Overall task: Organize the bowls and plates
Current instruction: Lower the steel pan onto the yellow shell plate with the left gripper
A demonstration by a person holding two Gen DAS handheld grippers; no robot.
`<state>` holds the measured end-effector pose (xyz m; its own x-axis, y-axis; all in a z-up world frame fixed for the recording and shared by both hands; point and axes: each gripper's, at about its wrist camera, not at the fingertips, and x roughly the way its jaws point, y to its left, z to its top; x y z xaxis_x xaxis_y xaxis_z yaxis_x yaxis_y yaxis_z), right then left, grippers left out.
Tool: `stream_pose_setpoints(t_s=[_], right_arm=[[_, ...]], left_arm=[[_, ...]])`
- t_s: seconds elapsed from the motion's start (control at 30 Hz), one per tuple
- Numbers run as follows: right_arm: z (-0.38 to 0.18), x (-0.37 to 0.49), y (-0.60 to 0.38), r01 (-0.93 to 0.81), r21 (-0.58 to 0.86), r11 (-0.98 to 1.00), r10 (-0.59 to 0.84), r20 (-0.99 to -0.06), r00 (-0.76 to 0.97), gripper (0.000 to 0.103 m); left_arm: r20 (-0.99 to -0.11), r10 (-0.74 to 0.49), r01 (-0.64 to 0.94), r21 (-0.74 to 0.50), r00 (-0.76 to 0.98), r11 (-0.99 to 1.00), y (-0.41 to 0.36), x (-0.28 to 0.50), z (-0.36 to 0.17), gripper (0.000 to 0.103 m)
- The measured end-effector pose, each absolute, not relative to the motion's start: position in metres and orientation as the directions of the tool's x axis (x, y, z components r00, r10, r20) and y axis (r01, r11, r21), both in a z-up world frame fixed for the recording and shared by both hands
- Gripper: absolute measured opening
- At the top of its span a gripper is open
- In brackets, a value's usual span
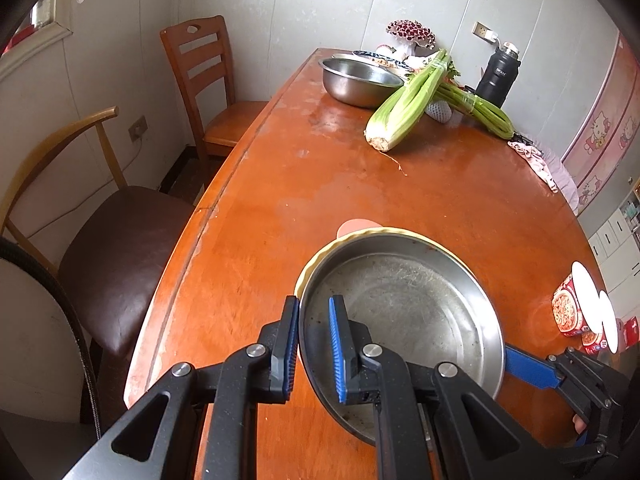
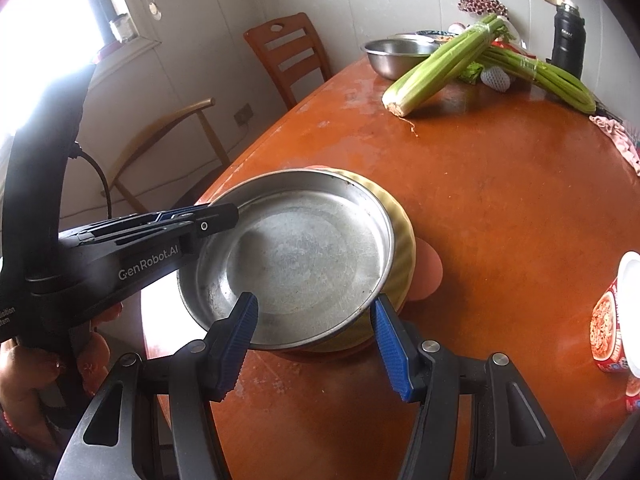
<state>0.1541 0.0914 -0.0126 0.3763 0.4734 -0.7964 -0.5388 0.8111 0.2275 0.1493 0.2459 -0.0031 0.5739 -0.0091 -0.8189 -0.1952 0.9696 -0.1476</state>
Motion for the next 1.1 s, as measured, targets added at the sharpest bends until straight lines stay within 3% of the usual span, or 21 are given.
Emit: stream_pose_setpoints(t_s=[0.6,0.67,0.73,0.8,1.1], right_arm=[[-0.013,0.158,0.086,-0.511,0.239,0.826,0.472,-0.788,0.395,0.061],[-0.013,0.159,0.086,-0.510,0.233,0.828,0.468,-0.788,0.400,0.061],[-0.012,0.159,0.086,-0.508,0.230,0.830,0.465,-0.787,0.404,0.061],[-0.012,0.160,0.085,-0.502,0.221,0.836,0.457,-0.785,0.417,0.061],[-0.007,0.163,0.075,-0.468,0.224,0.855,0.449,-0.772,0.450,0.061]], left_arm=[[-0.826,-0.009,-0.211,-0.155,0.564,0.965,0.250,0.155,-0.006,0.016],[-0.826,-0.010,-0.222,-0.163,0.564,0.961,0.253,0.154,-0.007,0.019],[-0.826,-0.019,-0.233,-0.181,0.563,0.956,0.257,0.150,-0.007,0.034],[-0.823,-0.027,-0.242,-0.199,0.568,0.950,0.260,0.147,-0.007,0.042],[-0.819,-0.087,-0.260,-0.279,0.567,0.924,0.267,0.137,-0.013,0.054]])
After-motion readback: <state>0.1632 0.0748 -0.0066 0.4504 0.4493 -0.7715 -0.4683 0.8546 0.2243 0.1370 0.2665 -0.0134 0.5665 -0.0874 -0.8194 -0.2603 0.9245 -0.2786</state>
